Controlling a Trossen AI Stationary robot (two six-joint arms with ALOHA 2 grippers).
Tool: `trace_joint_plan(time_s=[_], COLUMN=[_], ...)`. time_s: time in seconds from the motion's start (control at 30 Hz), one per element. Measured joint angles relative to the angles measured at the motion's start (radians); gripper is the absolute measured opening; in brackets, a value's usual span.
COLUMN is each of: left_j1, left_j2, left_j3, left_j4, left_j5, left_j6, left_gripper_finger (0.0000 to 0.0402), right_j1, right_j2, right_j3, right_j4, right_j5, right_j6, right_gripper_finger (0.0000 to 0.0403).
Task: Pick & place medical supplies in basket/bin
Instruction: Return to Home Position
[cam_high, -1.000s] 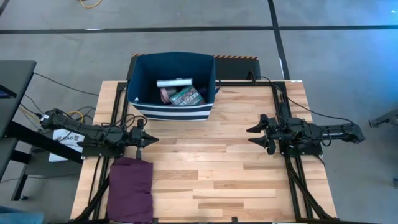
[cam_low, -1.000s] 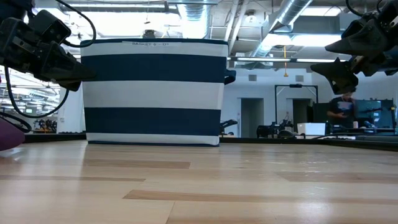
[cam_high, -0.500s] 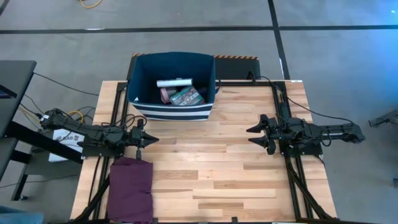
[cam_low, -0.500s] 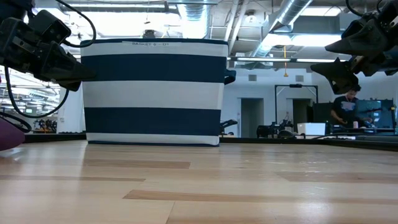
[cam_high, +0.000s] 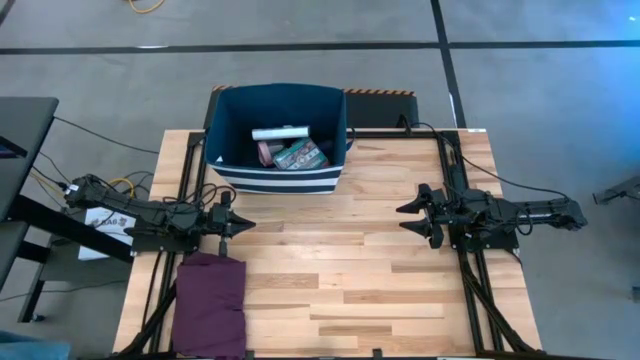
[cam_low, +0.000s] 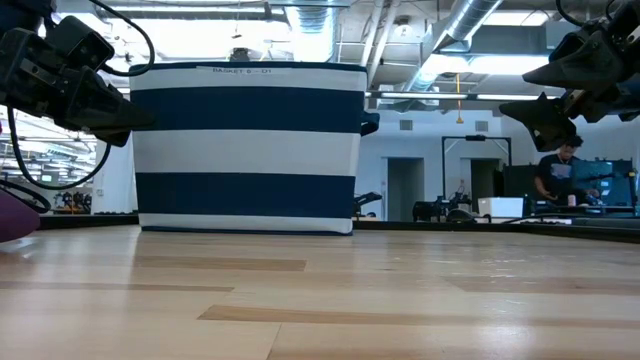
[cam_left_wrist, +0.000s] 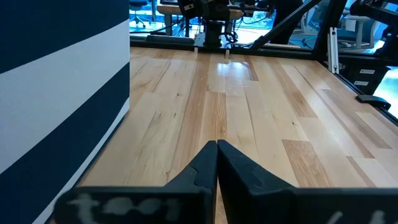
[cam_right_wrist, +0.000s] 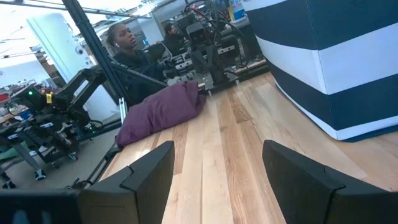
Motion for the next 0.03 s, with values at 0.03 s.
trace_joint_plan(time_s=[0.03], left_j1=[0.0], left_j2=[0.0], left_j3=[0.0], left_j4=[0.0], left_j5=[0.0], left_j6=[0.0], left_gripper_finger=[0.0], right_j1=[0.0], right_j2=[0.0], right_j3=[0.0], right_j4=[0.0], right_j5=[0.0], right_j6=[0.0], right_gripper_finger=[0.024])
